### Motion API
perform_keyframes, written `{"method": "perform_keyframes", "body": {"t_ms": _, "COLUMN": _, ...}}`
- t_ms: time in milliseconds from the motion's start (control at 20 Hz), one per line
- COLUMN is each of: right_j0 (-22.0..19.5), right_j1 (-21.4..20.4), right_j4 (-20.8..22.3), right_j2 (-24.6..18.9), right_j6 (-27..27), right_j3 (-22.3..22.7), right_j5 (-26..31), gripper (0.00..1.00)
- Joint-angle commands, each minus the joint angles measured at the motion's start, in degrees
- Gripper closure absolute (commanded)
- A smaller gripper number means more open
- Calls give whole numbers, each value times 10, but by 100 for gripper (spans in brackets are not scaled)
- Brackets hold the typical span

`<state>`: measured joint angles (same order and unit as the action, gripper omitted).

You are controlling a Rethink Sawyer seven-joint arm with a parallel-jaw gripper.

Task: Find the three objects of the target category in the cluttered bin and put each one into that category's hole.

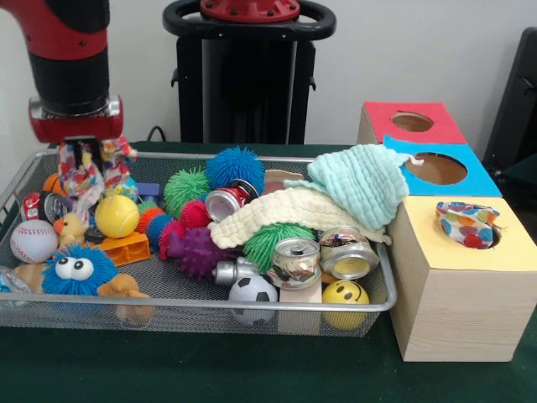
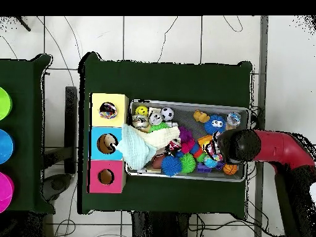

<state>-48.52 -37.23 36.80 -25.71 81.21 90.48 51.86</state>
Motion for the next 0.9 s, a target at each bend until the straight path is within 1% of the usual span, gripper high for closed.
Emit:
{"method": "perform_keyframes", "body": {"t_ms": 50, "right_j0": 57, "right_j1": -17, "right_j4": -58, "right_j2": 13, "right_j6": 27, "right_j3": -35, "right_j5": 156, "gripper": 100}}
{"method": "perform_keyframes", "body": {"t_ms": 100, "right_j0": 63, "right_j1": -17, "right_j4": -63, "right_j2": 14, "right_j6": 33, "right_j3": -41, "right_j5": 166, "gripper": 100}}
{"method": "perform_keyframes", "body": {"t_ms": 150, "right_j0": 72, "right_j1": -13, "right_j4": -70, "right_j2": 15, "right_j6": 41, "right_j3": -58, "right_j5": 184, "gripper": 100}}
{"method": "perform_keyframes", "body": {"t_ms": 250, "right_j0": 89, "right_j1": -17, "right_j4": -81, "right_j2": 20, "right_j6": 60, "right_j3": -76, "right_j5": 211, "gripper": 100}}
{"method": "perform_keyframes", "body": {"t_ms": 350, "right_j0": 104, "right_j1": -16, "right_j4": -91, "right_j2": 23, "right_j6": 78, "right_j3": -95, "right_j5": 224, "gripper": 100}}
{"method": "perform_keyframes", "body": {"t_ms": 600, "right_j0": 148, "right_j1": -16, "right_j4": -116, "right_j2": 34, "right_j6": 134, "right_j3": -141, "right_j5": 237, "gripper": 100}}
{"method": "perform_keyframes", "body": {"t_ms": 650, "right_j0": 157, "right_j1": -22, "right_j4": -124, "right_j2": 39, "right_j6": 147, "right_j3": -145, "right_j5": 243, "gripper": 100}}
{"method": "perform_keyframes", "body": {"t_ms": 750, "right_j0": 169, "right_j1": -26, "right_j4": -141, "right_j2": 46, "right_j6": 165, "right_j3": -148, "right_j5": 237, "gripper": 100}}
{"method": "perform_keyframes", "body": {"t_ms": 900, "right_j0": 182, "right_j1": -19, "right_j4": -160, "right_j2": 55, "right_j6": 180, "right_j3": -154, "right_j5": 229, "gripper": 100}}
